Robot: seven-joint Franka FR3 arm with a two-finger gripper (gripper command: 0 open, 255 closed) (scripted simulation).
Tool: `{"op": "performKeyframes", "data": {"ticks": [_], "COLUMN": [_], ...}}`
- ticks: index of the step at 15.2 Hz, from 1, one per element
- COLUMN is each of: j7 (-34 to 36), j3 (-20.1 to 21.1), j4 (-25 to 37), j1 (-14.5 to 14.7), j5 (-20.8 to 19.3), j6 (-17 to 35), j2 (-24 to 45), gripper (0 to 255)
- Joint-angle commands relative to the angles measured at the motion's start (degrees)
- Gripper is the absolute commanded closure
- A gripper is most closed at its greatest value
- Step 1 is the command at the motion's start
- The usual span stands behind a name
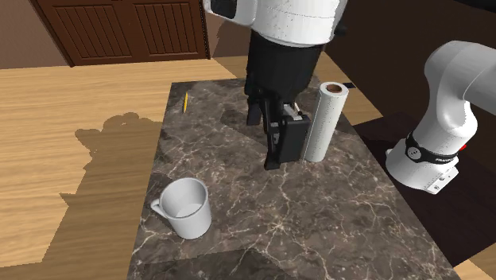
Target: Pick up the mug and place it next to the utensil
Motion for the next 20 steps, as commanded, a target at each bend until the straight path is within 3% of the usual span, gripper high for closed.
{"op": "performKeyframes", "data": {"ticks": [1, 12, 20], "j7": [0.8, 3.4, 3.6], "j3": [0.3, 0.2, 0.0], "j4": [3.1, 24.7, 23.4], "j1": [0.1, 1.1, 1.0], "j5": [-0.5, -2.9, -3.2], "j6": [1.2, 2.7, 7.2], "j2": [4.7, 30.0, 33.2], "gripper": [0, 0, 0]}}
